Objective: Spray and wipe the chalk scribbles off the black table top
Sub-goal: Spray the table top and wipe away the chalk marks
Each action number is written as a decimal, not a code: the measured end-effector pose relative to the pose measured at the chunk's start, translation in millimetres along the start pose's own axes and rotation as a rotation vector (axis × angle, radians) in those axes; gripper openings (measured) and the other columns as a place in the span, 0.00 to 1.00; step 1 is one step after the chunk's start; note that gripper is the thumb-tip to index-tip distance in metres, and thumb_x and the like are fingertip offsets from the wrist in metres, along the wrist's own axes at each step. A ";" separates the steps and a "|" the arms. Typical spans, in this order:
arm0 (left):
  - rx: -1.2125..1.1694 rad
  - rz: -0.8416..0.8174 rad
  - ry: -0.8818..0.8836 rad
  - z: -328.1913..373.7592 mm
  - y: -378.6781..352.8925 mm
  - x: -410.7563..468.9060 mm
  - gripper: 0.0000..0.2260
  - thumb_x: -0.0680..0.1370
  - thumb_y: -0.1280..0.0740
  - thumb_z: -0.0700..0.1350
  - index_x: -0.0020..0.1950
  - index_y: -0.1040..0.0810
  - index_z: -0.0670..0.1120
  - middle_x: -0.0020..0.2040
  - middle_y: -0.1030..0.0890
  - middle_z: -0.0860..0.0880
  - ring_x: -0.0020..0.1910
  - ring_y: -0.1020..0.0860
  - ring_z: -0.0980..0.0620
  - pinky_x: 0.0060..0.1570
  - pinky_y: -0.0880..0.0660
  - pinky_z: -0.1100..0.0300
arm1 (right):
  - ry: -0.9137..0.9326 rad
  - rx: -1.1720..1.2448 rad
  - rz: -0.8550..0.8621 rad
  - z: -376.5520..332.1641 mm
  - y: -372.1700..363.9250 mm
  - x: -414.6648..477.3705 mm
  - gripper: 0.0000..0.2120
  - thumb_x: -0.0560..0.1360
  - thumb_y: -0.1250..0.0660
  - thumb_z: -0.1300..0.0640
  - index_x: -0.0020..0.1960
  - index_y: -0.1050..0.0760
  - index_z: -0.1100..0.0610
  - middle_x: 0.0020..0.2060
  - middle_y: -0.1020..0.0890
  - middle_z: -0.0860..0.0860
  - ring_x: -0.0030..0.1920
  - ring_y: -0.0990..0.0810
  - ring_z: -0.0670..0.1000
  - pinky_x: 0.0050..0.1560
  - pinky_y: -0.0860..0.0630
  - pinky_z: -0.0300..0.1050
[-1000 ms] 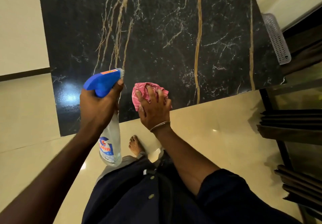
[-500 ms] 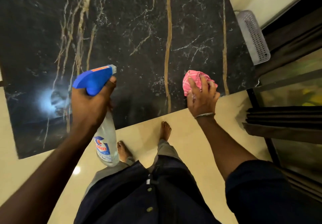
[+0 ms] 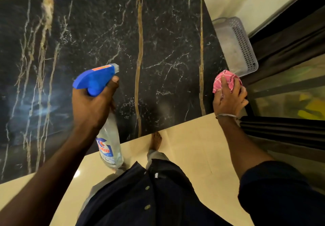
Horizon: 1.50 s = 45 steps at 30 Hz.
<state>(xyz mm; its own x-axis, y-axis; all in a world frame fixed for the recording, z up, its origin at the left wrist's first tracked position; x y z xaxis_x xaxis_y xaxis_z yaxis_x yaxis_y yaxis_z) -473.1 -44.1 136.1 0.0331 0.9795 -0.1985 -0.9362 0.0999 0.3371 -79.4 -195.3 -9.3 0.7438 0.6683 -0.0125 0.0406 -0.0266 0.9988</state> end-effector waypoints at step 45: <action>-0.024 0.286 0.136 -80.1 306.7 146.7 0.08 0.76 0.29 0.53 0.50 0.21 0.51 0.38 0.19 0.43 0.32 0.21 0.48 0.39 0.22 0.50 | 1.278 0.120 -0.299 -658.4 -30.2 -253.0 0.27 0.72 0.36 0.45 0.70 0.30 0.48 0.71 0.32 0.55 0.70 0.37 0.62 0.61 0.34 0.63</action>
<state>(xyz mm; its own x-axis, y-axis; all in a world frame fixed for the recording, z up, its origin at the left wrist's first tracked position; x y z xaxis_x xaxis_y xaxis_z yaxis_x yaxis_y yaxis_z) -783.4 116.3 136.7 -0.2789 0.9346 -0.2208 -0.9085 -0.1823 0.3760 -708.1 125.9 -5.4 -0.4524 0.8847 -0.1120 0.2000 0.2230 0.9541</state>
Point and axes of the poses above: each hand's wrist, its own x-axis towards the middle knuckle, its own y-axis out of the back of the hand, z = x × y, the point moved 6 cm from there along x, towards the middle knuckle
